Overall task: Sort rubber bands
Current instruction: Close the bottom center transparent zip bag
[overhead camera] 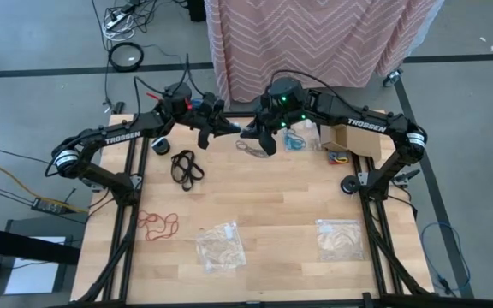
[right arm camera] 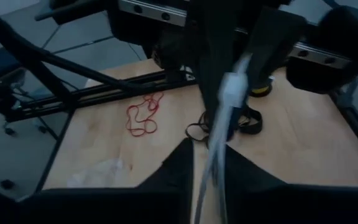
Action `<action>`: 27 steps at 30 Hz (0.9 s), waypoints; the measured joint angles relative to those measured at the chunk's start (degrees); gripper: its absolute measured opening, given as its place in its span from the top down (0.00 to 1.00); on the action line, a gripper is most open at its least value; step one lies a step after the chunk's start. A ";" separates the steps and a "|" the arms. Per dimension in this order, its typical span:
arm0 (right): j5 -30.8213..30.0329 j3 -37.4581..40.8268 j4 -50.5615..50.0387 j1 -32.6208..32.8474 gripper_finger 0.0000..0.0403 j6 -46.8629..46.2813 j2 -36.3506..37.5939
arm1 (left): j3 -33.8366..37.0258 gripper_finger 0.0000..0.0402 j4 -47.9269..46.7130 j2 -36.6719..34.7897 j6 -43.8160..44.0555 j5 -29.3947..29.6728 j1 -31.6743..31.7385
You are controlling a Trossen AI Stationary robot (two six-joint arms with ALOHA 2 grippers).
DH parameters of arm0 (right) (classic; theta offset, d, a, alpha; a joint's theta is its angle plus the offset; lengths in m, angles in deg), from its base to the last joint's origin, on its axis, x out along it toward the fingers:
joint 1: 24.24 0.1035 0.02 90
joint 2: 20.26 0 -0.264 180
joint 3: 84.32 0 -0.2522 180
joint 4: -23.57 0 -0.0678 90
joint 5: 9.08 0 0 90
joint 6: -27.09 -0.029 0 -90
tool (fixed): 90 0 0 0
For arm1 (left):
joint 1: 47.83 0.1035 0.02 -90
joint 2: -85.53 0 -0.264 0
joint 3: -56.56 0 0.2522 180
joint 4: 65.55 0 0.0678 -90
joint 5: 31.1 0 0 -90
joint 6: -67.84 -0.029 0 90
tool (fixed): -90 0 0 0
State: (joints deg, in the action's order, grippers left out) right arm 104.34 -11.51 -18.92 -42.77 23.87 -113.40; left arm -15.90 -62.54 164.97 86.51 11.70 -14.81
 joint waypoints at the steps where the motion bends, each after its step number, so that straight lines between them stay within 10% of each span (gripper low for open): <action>1: 0.27 0.00 -0.02 0.02 0.85 0.01 0.00 | 0.00 1.00 0.00 0.00 0.00 0.01 0.00; 10: -1.42 0.00 2.70 -0.51 0.60 -3.12 0.00 | -0.02 1.00 0.22 -0.02 0.02 0.87 0.15; 27: -11.92 -0.03 1.49 -0.66 0.59 -1.07 0.04 | 0.02 1.00 -0.70 0.13 0.35 -1.52 0.74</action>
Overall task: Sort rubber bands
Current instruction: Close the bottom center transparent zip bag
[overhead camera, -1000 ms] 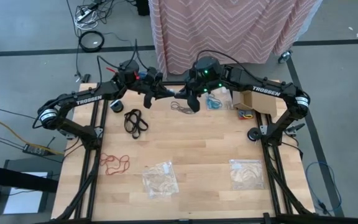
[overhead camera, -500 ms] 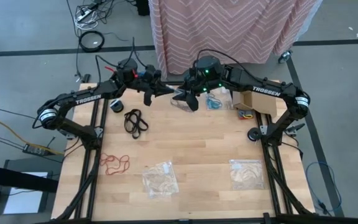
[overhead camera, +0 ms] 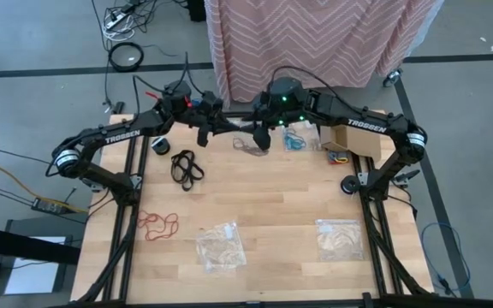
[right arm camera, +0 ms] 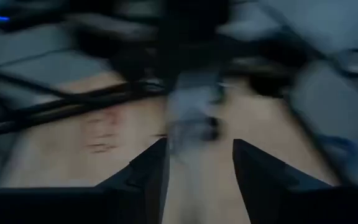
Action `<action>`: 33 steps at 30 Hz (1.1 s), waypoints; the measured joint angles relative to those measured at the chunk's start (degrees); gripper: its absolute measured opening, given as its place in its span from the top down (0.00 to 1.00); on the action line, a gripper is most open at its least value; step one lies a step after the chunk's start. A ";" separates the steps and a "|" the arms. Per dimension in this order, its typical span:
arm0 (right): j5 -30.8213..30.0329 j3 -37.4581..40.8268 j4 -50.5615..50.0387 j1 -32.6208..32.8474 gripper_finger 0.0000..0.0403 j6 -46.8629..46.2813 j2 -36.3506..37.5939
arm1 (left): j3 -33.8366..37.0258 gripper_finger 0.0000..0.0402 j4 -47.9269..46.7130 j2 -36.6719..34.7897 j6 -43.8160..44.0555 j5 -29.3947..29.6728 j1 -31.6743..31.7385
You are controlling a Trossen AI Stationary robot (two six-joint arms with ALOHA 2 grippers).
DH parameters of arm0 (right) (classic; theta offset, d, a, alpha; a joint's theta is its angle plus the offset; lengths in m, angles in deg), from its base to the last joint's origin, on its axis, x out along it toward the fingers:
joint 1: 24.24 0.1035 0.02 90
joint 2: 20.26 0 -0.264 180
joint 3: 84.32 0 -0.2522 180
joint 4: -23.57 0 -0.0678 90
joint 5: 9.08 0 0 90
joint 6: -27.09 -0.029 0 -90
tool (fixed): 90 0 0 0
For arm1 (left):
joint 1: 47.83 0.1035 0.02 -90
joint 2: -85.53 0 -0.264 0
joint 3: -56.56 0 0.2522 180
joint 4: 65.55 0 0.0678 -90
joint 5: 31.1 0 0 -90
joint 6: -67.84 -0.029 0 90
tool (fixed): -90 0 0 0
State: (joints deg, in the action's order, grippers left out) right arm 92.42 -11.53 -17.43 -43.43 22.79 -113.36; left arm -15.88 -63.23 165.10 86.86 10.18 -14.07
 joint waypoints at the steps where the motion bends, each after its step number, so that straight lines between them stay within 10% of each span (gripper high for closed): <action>1: -0.57 -0.02 -0.52 -0.27 0.59 -0.11 0.02 | 0.07 1.00 -0.18 0.00 0.11 0.19 -0.09; 33: 6.47 -0.04 6.57 -0.31 0.65 -0.17 0.02 | 0.02 1.00 -0.33 -0.07 -0.50 0.58 -0.02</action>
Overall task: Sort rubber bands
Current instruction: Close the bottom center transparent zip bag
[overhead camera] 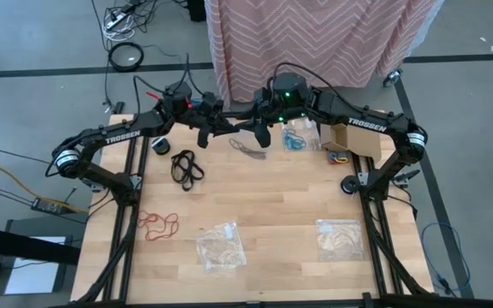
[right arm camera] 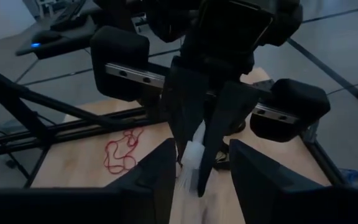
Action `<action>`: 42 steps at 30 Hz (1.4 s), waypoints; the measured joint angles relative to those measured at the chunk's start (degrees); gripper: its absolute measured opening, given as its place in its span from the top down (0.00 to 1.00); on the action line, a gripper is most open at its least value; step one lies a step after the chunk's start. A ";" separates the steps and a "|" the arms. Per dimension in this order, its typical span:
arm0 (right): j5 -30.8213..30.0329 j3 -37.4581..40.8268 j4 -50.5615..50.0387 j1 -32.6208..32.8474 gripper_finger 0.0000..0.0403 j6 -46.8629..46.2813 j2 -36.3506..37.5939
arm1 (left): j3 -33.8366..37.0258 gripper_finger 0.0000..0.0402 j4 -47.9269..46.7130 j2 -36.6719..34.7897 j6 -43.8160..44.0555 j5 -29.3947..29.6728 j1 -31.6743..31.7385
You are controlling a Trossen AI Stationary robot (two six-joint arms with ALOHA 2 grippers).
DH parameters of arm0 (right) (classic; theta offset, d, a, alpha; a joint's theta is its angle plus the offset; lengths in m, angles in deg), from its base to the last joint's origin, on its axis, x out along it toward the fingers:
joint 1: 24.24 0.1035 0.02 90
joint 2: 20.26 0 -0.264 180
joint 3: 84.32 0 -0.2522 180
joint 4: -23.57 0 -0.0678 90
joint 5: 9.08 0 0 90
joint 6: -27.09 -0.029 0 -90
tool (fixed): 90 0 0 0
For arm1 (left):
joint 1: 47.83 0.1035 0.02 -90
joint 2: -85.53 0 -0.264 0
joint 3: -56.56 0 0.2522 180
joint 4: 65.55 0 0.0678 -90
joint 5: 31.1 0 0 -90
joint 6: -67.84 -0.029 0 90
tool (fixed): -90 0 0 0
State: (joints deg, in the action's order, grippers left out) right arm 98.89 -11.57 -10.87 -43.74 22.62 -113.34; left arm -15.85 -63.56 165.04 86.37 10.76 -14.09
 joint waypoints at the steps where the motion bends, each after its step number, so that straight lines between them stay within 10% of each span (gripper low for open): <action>1: 0.14 0.00 0.01 0.00 0.66 0.00 0.00 | 0.00 1.00 0.22 0.00 0.14 0.00 0.00; 42: -0.84 0.01 -2.13 0.00 0.99 0.07 -0.07 | -0.04 1.00 4.98 -0.04 4.47 0.46 -0.76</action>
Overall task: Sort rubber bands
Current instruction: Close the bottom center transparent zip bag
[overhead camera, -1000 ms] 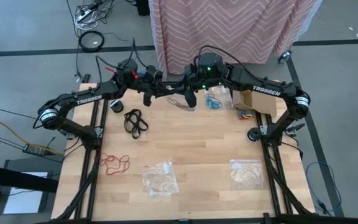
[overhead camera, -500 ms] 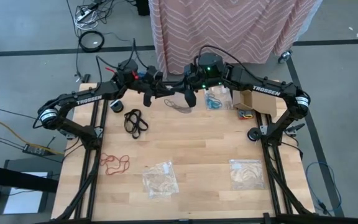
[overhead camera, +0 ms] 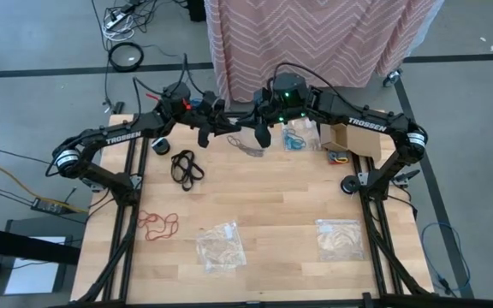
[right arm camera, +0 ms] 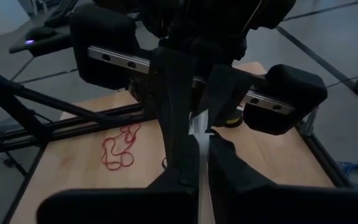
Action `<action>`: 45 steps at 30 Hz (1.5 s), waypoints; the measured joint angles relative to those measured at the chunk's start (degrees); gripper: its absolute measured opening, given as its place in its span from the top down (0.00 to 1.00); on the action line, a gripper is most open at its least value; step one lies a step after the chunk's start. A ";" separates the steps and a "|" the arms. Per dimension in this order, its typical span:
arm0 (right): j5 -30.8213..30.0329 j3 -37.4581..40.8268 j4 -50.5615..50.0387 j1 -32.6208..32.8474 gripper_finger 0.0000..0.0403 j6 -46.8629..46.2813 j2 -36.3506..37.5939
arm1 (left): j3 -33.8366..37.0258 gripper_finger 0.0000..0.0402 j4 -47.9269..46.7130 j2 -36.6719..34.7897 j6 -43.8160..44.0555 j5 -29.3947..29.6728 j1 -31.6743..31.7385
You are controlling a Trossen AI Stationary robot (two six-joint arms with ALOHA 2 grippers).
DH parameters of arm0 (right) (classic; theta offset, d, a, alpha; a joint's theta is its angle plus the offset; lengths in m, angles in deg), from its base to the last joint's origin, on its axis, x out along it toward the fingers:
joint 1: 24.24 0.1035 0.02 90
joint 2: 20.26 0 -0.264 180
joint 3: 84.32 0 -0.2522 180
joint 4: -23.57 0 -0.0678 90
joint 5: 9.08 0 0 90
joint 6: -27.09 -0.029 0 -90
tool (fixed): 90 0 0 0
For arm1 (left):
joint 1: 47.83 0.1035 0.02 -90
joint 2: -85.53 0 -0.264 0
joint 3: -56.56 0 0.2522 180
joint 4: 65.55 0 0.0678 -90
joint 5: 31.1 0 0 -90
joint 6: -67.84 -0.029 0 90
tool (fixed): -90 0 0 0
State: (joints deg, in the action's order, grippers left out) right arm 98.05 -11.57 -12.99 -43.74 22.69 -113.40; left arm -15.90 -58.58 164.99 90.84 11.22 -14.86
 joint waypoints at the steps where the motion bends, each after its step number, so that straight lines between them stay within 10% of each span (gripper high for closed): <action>1: 0.00 -0.01 -0.36 0.00 0.99 0.02 0.00 | 0.00 1.00 -0.01 0.02 0.02 0.00 -0.02; 45: -0.13 0.28 -8.80 -0.23 0.99 -0.40 -0.08 | -0.13 1.00 -0.27 -0.24 0.42 -1.90 2.84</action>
State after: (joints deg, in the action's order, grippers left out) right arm 97.91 -11.29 -21.79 -43.98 22.29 -113.49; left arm -16.03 -58.85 164.75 91.26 9.32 -12.02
